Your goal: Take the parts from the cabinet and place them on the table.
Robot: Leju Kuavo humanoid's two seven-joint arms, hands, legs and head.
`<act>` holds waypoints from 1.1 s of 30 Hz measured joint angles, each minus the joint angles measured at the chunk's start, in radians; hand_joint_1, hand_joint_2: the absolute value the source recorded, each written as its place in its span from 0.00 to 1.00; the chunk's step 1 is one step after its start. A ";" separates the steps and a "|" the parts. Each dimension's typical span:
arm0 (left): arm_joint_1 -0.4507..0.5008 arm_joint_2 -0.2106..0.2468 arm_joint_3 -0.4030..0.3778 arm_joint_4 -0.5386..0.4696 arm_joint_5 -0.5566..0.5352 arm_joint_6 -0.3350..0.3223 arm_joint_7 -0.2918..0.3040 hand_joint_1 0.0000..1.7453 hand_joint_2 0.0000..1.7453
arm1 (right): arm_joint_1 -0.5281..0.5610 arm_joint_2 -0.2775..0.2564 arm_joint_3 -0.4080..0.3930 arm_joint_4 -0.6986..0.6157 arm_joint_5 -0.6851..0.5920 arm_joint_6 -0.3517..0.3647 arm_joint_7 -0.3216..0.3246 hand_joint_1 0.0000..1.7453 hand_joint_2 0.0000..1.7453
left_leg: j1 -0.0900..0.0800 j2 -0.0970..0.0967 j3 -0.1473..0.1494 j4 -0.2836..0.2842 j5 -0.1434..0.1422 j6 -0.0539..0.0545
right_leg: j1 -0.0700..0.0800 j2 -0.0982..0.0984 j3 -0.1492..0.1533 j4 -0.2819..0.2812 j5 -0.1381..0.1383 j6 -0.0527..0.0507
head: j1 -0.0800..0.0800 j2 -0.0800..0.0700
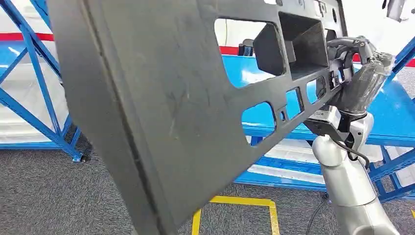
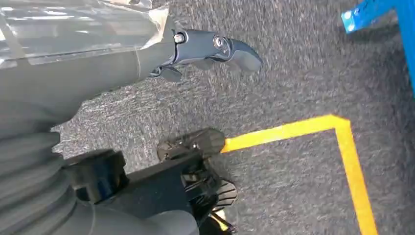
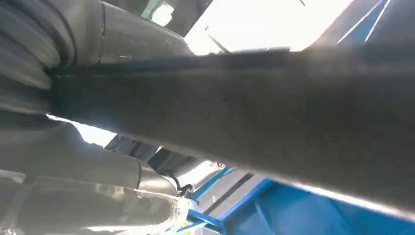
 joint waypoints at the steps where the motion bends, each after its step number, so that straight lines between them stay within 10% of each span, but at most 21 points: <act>1: 0.000 0.000 0.000 0.000 0.000 0.000 0.001 0.00 1.00 | 0.006 0.000 0.000 0.000 0.000 0.000 0.000 1.00 1.00 | 0.000 0.001 -0.003 0.002 0.001 -0.001 | 0.000 0.000 -0.025 0.060 -0.018 0.003 | 0.000 0.000; 3: 0.000 0.000 0.000 0.000 0.003 -0.002 0.003 0.00 1.00 | 0.013 0.002 0.000 0.003 0.000 0.000 0.002 1.00 1.00 | 0.002 0.002 -0.011 0.012 0.001 -0.002 | -0.003 -0.001 -0.014 0.052 0.004 0.023 | 0.000 0.000; 6: -0.002 -0.001 0.000 0.000 0.004 -0.002 0.003 0.00 1.00 | 0.011 0.006 -0.002 0.004 0.006 0.000 0.009 1.00 1.00 | 0.010 0.001 -0.028 0.041 -0.006 -0.012 | -0.012 -0.008 0.111 -0.191 0.083 0.057 | 0.001 0.000; 11: -0.002 0.001 0.000 0.000 0.005 -0.002 0.005 0.00 1.00 | 0.014 0.014 -0.003 0.007 0.015 0.000 0.016 1.00 1.00 | 0.003 -0.007 -0.058 0.059 0.007 -0.039 | -0.008 0.004 0.099 -0.186 0.090 0.009 | -0.001 0.000; 16: -0.003 0.001 0.000 0.000 0.005 -0.002 0.006 0.00 1.00 | 0.013 0.021 -0.012 0.008 0.017 0.000 0.017 1.00 1.00 | 0.015 0.001 -0.160 0.327 -0.177 -0.062 | -0.004 -0.002 0.061 -0.187 0.120 -0.038 | -0.004 0.000; 25: -0.003 0.001 0.000 0.000 0.005 -0.002 0.006 0.00 1.00 | 0.014 0.021 -0.012 0.008 0.017 0.000 0.017 1.00 1.00 | 0.017 0.001 -0.168 0.357 -0.187 -0.062 | -0.002 -0.002 0.055 -0.187 0.125 -0.039 | -0.004 0.000; 27: -0.006 0.001 0.000 -0.004 0.007 -0.002 0.012 0.00 1.00 | 0.014 0.025 -0.019 0.009 0.018 0.000 0.017 1.00 1.00 | 0.019 0.001 0.006 0.142 -0.090 -0.047 | 0.002 -0.002 0.023 -0.187 0.156 -0.030 | -0.004 0.000; 28: -0.014 0.002 0.000 -0.005 0.011 -0.003 0.012 0.00 1.00 | 0.013 0.029 -0.026 0.010 0.018 0.000 0.017 1.00 1.00 | -0.004 -0.001 0.039 0.060 -0.094 -0.031 | -0.004 -0.007 0.016 -0.198 0.187 0.003 | -0.003 0.000; 29: -0.016 0.006 0.000 -0.005 0.012 -0.006 0.012 0.00 1.00 | 0.023 0.028 -0.038 0.010 0.016 0.000 0.019 1.00 1.00 | 0.000 0.005 0.009 0.036 -0.037 0.005 | 0.001 -0.008 -0.030 -0.118 0.101 -0.008 | 0.004 0.000; 31: -0.016 0.006 0.000 -0.005 0.012 -0.009 0.012 0.00 1.00 | 0.025 0.028 -0.043 0.011 0.016 0.000 0.022 1.00 1.00 | -0.004 0.007 -0.023 0.036 -0.014 0.008 | 0.003 -0.007 -0.072 0.046 0.010 -0.016 | 0.005 0.000; 33: -0.016 0.006 0.000 -0.005 0.012 -0.009 0.012 0.00 1.00 | 0.031 0.026 -0.044 0.013 0.014 0.002 0.024 1.00 1.00 | -0.006 0.008 -0.053 0.038 0.007 0.007 | 0.003 -0.007 -0.065 0.109 0.006 -0.001 | 0.004 0.000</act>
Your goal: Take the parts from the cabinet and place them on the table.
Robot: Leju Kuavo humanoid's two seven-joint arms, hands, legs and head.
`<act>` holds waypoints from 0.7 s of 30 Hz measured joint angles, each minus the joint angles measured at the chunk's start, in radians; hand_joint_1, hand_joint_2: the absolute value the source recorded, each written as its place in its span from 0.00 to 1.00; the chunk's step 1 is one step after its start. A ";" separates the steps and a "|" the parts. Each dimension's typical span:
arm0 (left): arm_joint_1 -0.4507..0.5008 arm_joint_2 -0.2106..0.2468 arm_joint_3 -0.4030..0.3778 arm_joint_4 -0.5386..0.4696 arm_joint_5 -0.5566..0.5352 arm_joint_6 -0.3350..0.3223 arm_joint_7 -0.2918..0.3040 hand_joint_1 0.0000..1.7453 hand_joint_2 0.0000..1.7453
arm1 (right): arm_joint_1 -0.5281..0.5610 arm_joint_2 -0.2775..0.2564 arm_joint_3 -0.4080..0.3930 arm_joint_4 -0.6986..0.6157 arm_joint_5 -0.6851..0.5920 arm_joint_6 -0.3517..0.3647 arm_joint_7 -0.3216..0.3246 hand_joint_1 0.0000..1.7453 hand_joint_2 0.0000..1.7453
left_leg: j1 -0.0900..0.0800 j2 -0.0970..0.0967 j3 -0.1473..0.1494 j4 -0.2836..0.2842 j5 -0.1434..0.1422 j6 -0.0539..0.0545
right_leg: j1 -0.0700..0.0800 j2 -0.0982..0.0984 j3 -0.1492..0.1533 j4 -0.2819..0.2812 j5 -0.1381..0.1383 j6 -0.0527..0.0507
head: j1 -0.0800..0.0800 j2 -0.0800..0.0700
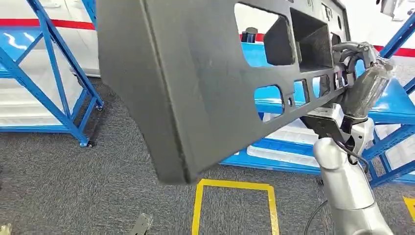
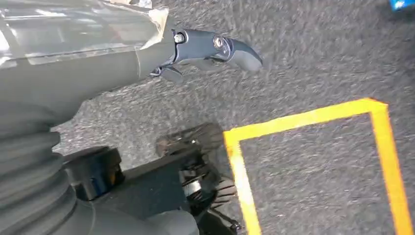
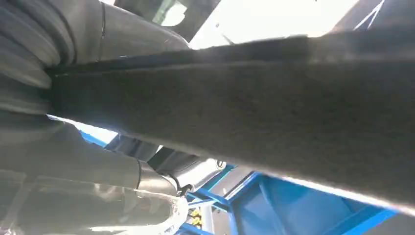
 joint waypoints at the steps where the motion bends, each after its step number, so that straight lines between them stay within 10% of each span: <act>1: 0.000 0.000 0.000 0.000 0.000 0.000 0.000 0.00 1.00 | 0.001 0.000 0.000 0.003 -0.001 0.001 0.000 1.00 1.00 | 0.000 0.001 -0.014 0.001 0.011 -0.002 | 0.000 0.000 0.036 -0.030 0.020 0.012 | 0.001 0.000; 3: -0.001 0.000 0.000 0.000 0.002 0.002 0.000 0.00 1.00 | -0.002 0.000 -0.001 0.005 -0.002 0.003 0.001 1.00 1.00 | 0.001 0.001 -0.039 0.005 0.030 -0.008 | -0.002 -0.001 0.157 -0.192 0.059 0.026 | 0.000 0.000; 5: -0.004 0.000 0.000 -0.002 0.002 0.006 0.000 0.00 1.00 | -0.007 0.001 -0.001 0.004 -0.002 0.004 0.002 1.00 1.00 | -0.005 0.000 -0.057 0.014 0.044 -0.020 | 0.011 0.001 0.247 -0.330 0.023 0.009 | -0.001 0.000; 8: -0.004 0.001 0.000 -0.003 0.003 0.008 0.002 0.00 1.00 | -0.002 0.001 -0.003 0.006 -0.005 0.006 0.006 1.00 1.00 | -0.003 -0.002 -0.058 0.009 0.067 -0.033 | 0.013 0.002 0.224 -0.320 0.036 -0.008 | -0.006 0.000; 9: -0.005 0.002 0.000 -0.003 0.003 0.009 0.002 0.00 1.00 | -0.003 0.002 -0.003 0.006 -0.006 0.007 0.007 1.00 1.00 | 0.000 -0.003 -0.063 0.011 0.069 -0.038 | -0.008 0.000 0.220 -0.327 0.048 -0.023 | -0.005 0.000; 11: -0.005 0.002 0.000 -0.003 0.003 0.010 0.002 0.00 1.00 | -0.006 0.003 -0.003 0.007 -0.008 0.009 0.007 1.00 1.00 | 0.008 -0.003 -0.092 0.085 -0.034 -0.053 | -0.004 -0.003 0.208 -0.325 0.068 -0.044 | -0.012 0.000; 14: -0.005 0.003 0.000 -0.005 0.001 0.011 0.002 0.00 1.00 | -0.006 0.000 -0.006 0.009 -0.019 0.013 0.008 1.00 1.00 | 0.021 -0.002 -0.146 0.308 -0.159 -0.071 | -0.003 -0.003 0.171 -0.323 0.099 -0.042 | -0.012 0.000; 16: -0.006 0.003 0.000 -0.006 -0.001 0.012 0.003 0.00 1.00 | -0.004 -0.004 -0.006 0.011 -0.023 0.013 0.008 1.00 1.00 | 0.031 -0.002 -0.112 0.312 -0.126 -0.077 | -0.005 -0.003 0.148 -0.322 0.118 -0.035 | -0.012 0.000; 18: -0.010 0.003 0.000 -0.008 -0.004 0.012 0.006 0.00 1.00 | -0.004 -0.009 -0.010 0.011 -0.026 0.013 0.008 1.00 1.00 | 0.039 -0.002 -0.001 0.171 -0.070 -0.079 | -0.007 -0.003 0.133 -0.322 0.131 -0.022 | -0.013 0.000; 20: -0.021 0.002 -0.002 -0.011 -0.008 0.013 0.008 0.00 1.00 | -0.004 -0.012 -0.016 0.010 -0.029 0.011 0.008 1.00 1.00 | 0.037 -0.005 0.107 0.018 -0.093 -0.077 | -0.002 -0.003 0.123 -0.321 0.144 -0.009 | -0.013 0.000; 21: -0.025 0.001 -0.002 -0.013 -0.009 0.017 0.009 0.00 1.00 | -0.006 -0.014 -0.019 0.010 -0.029 0.010 0.008 1.00 1.00 | 0.033 -0.009 0.099 0.015 -0.091 -0.072 | -0.003 -0.006 0.121 -0.323 0.153 0.004 | -0.006 0.000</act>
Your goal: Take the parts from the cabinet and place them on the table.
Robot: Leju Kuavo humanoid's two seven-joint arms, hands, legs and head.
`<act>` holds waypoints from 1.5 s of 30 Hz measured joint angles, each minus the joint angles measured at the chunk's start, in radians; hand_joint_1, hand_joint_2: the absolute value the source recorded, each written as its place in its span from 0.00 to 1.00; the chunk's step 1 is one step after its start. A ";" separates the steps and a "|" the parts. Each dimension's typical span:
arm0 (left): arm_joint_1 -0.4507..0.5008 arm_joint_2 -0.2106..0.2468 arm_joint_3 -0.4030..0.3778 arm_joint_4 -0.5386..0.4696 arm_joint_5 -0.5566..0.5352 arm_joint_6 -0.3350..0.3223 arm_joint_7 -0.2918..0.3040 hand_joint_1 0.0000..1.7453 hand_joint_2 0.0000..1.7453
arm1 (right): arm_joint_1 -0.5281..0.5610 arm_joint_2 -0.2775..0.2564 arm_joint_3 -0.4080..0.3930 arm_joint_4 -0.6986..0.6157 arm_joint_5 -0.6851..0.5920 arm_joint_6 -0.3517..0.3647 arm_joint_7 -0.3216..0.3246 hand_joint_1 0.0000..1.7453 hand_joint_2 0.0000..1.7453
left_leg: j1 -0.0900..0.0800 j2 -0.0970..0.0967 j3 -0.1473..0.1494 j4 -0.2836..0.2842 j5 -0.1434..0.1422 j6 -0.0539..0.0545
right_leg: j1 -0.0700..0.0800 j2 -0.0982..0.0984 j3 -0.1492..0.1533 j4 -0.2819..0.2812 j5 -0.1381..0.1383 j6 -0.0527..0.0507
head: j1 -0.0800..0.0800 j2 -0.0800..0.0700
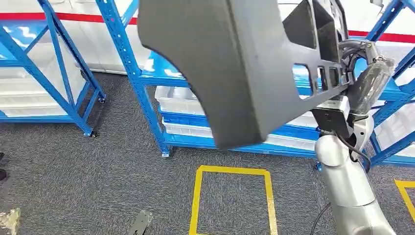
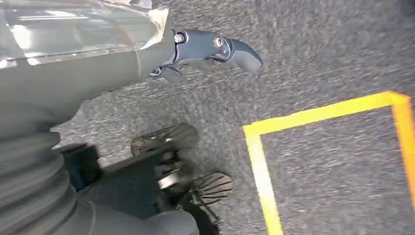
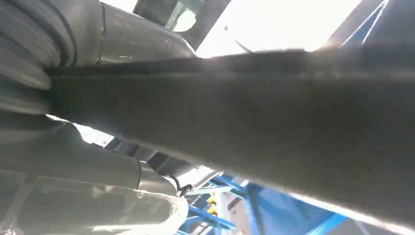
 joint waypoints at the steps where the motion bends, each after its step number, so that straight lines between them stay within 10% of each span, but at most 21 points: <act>1: 0.000 0.000 -0.001 0.000 -0.001 0.002 0.000 0.00 1.00 | 0.001 0.000 0.000 0.000 0.000 0.000 0.000 1.00 1.00 | -0.007 0.000 -0.007 -0.002 0.004 0.006 | -0.003 -0.002 -0.002 -0.001 0.008 0.008 | -0.002 0.000; 3: 0.003 0.001 -0.002 0.000 -0.002 0.005 0.000 0.00 1.00 | 0.014 -0.001 -0.003 0.000 0.000 -0.001 0.001 1.00 1.00 | -0.016 0.003 -0.017 -0.011 0.027 0.034 | -0.004 -0.003 -0.011 -0.012 0.026 0.028 | -0.001 0.000; 4: 0.001 0.000 -0.002 0.000 -0.003 0.007 0.001 0.00 1.00 | 0.019 -0.002 -0.004 0.000 0.001 -0.001 0.001 1.00 1.00 | -0.013 0.009 -0.026 -0.016 0.041 0.045 | -0.013 0.000 -0.023 0.004 0.004 0.021 | -0.002 0.000; 7: 0.000 0.000 -0.003 -0.002 -0.010 0.009 0.003 0.00 1.00 | 0.027 -0.003 -0.010 0.000 0.009 -0.001 0.006 1.00 1.00 | -0.019 0.009 -0.069 -0.015 0.073 0.066 | -0.006 0.002 -0.093 0.194 -0.141 -0.010 | 0.002 0.000; 9: 0.001 -0.002 -0.003 -0.002 -0.011 0.008 0.003 0.00 1.00 | 0.035 -0.003 -0.011 0.000 0.010 -0.001 0.008 1.00 1.00 | -0.025 0.010 -0.101 -0.014 0.097 0.067 | -0.001 0.003 -0.112 0.314 -0.173 -0.001 | 0.002 0.000; 12: 0.002 -0.002 -0.003 -0.002 -0.011 0.009 0.004 0.00 1.00 | 0.040 -0.003 -0.011 0.000 0.011 -0.002 0.008 1.00 1.00 | -0.027 0.010 -0.145 -0.011 0.130 0.062 | -0.001 0.003 0.003 0.193 -0.101 0.026 | 0.002 0.000; 14: 0.001 -0.002 -0.003 -0.003 -0.011 0.009 0.004 0.00 1.00 | 0.038 -0.003 -0.012 -0.002 0.011 -0.002 0.008 1.00 1.00 | -0.032 0.008 -0.166 -0.005 0.148 0.051 | 0.005 0.002 0.133 0.008 -0.129 0.014 | 0.003 0.000; 18: 0.003 0.000 -0.004 -0.004 -0.014 0.011 0.005 0.00 1.00 | 0.045 -0.001 -0.014 -0.007 0.016 -0.001 0.009 1.00 1.00 | -0.032 0.007 -0.170 -0.015 0.187 0.031 | 0.014 0.005 0.115 -0.009 -0.118 -0.014 | -0.004 0.000; 19: 0.004 0.001 -0.004 -0.004 -0.014 0.012 0.005 0.00 1.00 | 0.046 0.001 -0.014 -0.007 0.018 0.002 0.011 1.00 1.00 | -0.025 0.007 -0.180 -0.009 0.180 0.027 | -0.008 0.003 0.110 -0.011 -0.104 -0.024 | -0.003 0.000; 22: 0.006 0.001 -0.004 -0.004 -0.019 0.015 0.005 0.00 1.00 | 0.046 0.008 -0.015 -0.012 0.021 0.005 0.014 1.00 1.00 | -0.019 0.007 -0.230 0.169 -0.009 0.005 | 0.000 0.001 0.077 -0.009 -0.069 -0.044 | -0.011 0.000; 24: 0.006 0.001 -0.004 -0.004 -0.021 0.019 0.005 0.00 1.00 | 0.048 0.011 -0.018 -0.012 0.022 0.009 0.015 1.00 1.00 | -0.012 0.008 -0.253 0.304 -0.057 -0.004 | 0.003 0.001 0.051 -0.007 -0.048 -0.044 | -0.010 0.000; 26: 0.007 0.000 -0.005 -0.004 -0.022 0.022 0.003 0.00 1.00 | 0.051 0.013 -0.022 -0.012 0.026 0.011 0.015 1.00 1.00 | -0.006 0.008 -0.204 0.287 -0.010 -0.006 | 0.004 0.001 0.025 -0.006 -0.030 -0.038 | -0.010 0.000; 28: 0.005 0.000 -0.006 -0.005 -0.025 0.024 0.003 0.00 1.00 | 0.051 0.014 -0.028 -0.018 0.030 0.013 0.015 1.00 1.00 | -0.005 0.007 -0.083 0.136 0.033 0.001 | 0.004 0.001 0.009 -0.005 -0.015 -0.030 | -0.011 0.000; 30: 0.002 0.001 -0.007 -0.008 -0.031 0.024 0.003 0.00 1.00 | 0.049 0.015 -0.036 -0.028 0.034 0.014 0.016 1.00 1.00 | -0.013 0.003 0.013 -0.008 0.001 0.013 | 0.008 0.000 -0.001 -0.004 -0.001 -0.016 | -0.009 0.000; 34: 0.003 0.002 -0.008 -0.008 -0.032 0.025 0.003 0.00 1.00 | 0.056 0.019 -0.037 -0.029 0.034 0.020 0.016 1.00 1.00 | -0.028 0.005 -0.012 -0.042 0.030 0.043 | 0.006 -0.002 -0.013 -0.019 0.035 0.019 | -0.008 0.000; 37: 0.000 0.002 -0.008 -0.009 -0.034 0.025 0.003 0.00 1.00 | 0.056 0.017 -0.043 -0.028 0.035 0.020 0.017 1.00 1.00 | -0.023 0.012 -0.035 -0.049 0.072 0.060 | 0.003 0.000 -0.075 0.125 -0.099 -0.011 | 0.003 0.000; 39: 0.001 0.002 -0.010 -0.009 -0.040 0.024 0.003 0.00 1.00 | 0.061 0.017 -0.048 -0.028 0.042 0.020 0.018 1.00 1.00 | -0.024 0.014 -0.067 -0.048 0.095 0.062 | 0.004 0.003 -0.110 0.277 -0.161 -0.011 | 0.002 0.000; 41: 0.001 0.001 -0.012 -0.009 -0.044 0.024 0.003 0.00 1.00 | 0.069 0.016 -0.053 -0.028 0.053 0.021 0.020 1.00 1.00 | -0.019 0.015 -0.095 -0.043 0.113 0.055 | -0.003 0.002 -0.072 0.274 -0.135 0.014 | 0.002 0.000; 43: 0.000 0.002 -0.014 -0.010 -0.045 0.023 0.003 0.00 1.00 | 0.069 0.014 -0.055 -0.028 0.056 0.021 0.020 1.00 1.00 | -0.010 0.015 -0.120 -0.031 0.127 0.042 | -0.013 0.001 0.033 0.128 -0.089 0.044 | 0.002 0.000; 45: -0.002 0.003 -0.017 -0.011 -0.046 0.023 0.004 0.00 1.00 | 0.068 0.013 -0.055 -0.029 0.060 0.021 0.020 1.00 1.00 | -0.015 0.014 -0.147 -0.011 0.135 0.028 | -0.008 0.007 0.123 -0.007 -0.109 0.047 | 0.008 0.000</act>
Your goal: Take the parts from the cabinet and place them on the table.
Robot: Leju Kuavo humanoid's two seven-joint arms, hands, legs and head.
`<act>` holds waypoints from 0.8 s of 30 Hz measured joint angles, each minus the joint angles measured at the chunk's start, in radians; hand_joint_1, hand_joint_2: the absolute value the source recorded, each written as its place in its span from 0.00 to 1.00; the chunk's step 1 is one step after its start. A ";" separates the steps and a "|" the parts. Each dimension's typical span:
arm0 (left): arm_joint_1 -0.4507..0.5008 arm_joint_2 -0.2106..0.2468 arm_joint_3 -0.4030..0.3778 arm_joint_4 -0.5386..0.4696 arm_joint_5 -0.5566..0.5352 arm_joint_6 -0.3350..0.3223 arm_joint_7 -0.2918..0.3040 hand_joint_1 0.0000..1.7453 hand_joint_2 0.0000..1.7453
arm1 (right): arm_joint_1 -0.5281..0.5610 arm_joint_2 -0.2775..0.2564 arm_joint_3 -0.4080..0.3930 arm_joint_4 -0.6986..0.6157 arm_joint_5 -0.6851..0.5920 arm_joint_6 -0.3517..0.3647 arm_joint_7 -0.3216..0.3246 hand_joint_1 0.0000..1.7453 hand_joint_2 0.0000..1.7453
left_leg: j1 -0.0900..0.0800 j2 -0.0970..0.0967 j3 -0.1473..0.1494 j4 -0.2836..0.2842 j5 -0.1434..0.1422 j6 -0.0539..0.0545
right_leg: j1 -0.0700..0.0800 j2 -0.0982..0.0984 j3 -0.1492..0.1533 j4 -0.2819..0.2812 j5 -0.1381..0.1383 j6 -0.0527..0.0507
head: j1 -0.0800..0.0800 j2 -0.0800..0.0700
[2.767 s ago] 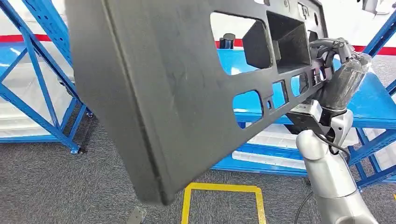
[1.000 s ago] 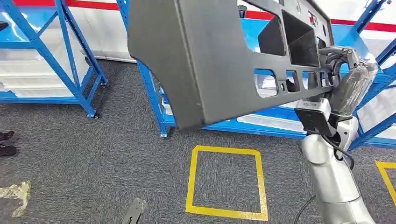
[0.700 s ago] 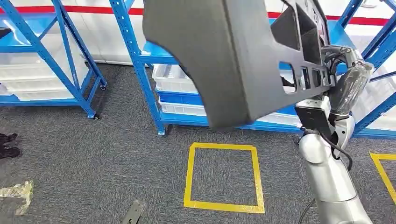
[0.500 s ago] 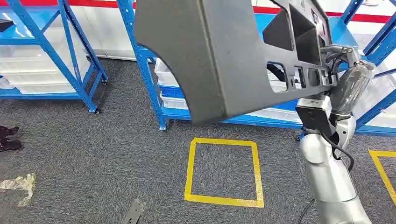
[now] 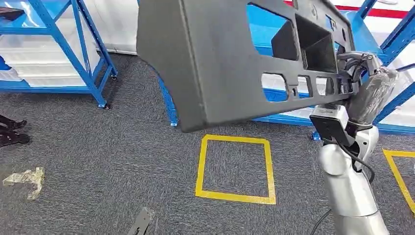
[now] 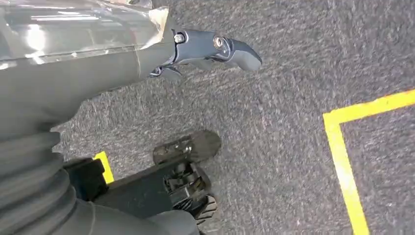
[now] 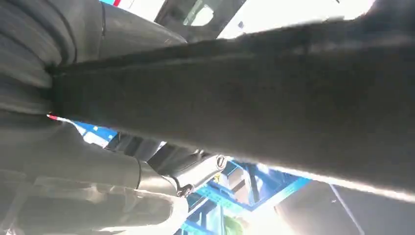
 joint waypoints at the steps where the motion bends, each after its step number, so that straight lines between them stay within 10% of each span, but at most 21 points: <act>1: 0.000 0.000 -0.002 0.000 -0.002 0.000 0.001 0.00 1.00 | 0.003 -0.002 -0.002 -0.001 0.000 0.000 0.000 1.00 1.00 | -0.001 -0.001 -0.004 0.002 0.011 -0.007 | 0.002 -0.001 -0.012 0.008 -0.001 -0.008 | -0.003 0.000; 4: 0.003 0.002 -0.003 0.000 -0.001 0.000 0.002 0.00 1.00 | 0.012 -0.001 -0.001 0.000 0.000 0.000 0.000 1.00 1.00 | -0.001 -0.003 -0.019 0.002 0.029 -0.016 | -0.008 -0.002 -0.040 0.021 0.014 -0.033 | -0.003 0.000; 8: 0.002 0.002 -0.004 0.000 -0.001 0.000 0.003 0.00 1.00 | 0.011 -0.001 -0.001 -0.001 0.000 0.001 0.000 1.00 1.00 | 0.005 -0.003 -0.086 0.239 -0.182 -0.032 | 0.002 -0.004 -0.086 0.024 0.055 -0.079 | -0.008 0.000; 10: 0.003 0.002 -0.005 0.000 -0.001 0.000 0.003 0.00 1.00 | 0.011 -0.001 -0.001 -0.001 0.000 0.001 0.000 1.00 1.00 | 0.005 -0.003 -0.095 0.338 -0.206 -0.029 | 0.011 -0.004 -0.114 0.024 0.077 -0.084 | -0.009 0.000; 13: -0.001 0.001 -0.005 0.000 -0.002 -0.001 0.005 0.00 1.00 | 0.008 -0.002 -0.002 -0.001 0.000 0.001 0.000 1.00 1.00 | -0.001 -0.006 0.029 0.211 -0.124 0.000 | 0.024 -0.001 -0.153 0.024 0.111 -0.086 | -0.009 0.000; 15: -0.009 0.006 -0.005 -0.002 -0.002 -0.001 0.006 0.00 1.00 | 0.000 -0.005 -0.001 0.000 -0.009 0.001 -0.005 1.00 1.00 | -0.015 -0.007 0.155 0.038 -0.161 0.031 | 0.028 -0.001 -0.167 0.024 0.128 -0.080 | -0.008 0.000; 19: -0.008 0.004 -0.005 -0.004 -0.002 -0.001 0.001 0.00 1.00 | -0.018 -0.006 0.003 0.011 -0.016 0.000 -0.013 1.00 1.00 | -0.033 -0.008 0.150 -0.016 -0.125 0.037 | 0.017 -0.008 -0.171 0.002 0.173 -0.048 | -0.007 0.000; 21: -0.009 0.005 -0.005 -0.004 -0.003 -0.001 0.000 0.00 1.00 | -0.018 -0.010 0.003 0.017 -0.017 -0.002 -0.014 1.00 1.00 | -0.023 -0.003 0.140 -0.034 -0.087 0.044 | 0.015 -0.004 -0.193 0.036 0.109 -0.060 | -0.007 0.000; 24: -0.009 0.000 -0.005 -0.004 -0.005 -0.005 -0.001 0.00 1.00 | -0.018 -0.015 0.003 0.020 -0.016 -0.005 -0.015 1.00 1.00 | -0.022 -0.001 0.085 -0.032 -0.043 0.046 | 0.013 -0.003 -0.247 0.255 -0.036 -0.067 | -0.002 0.000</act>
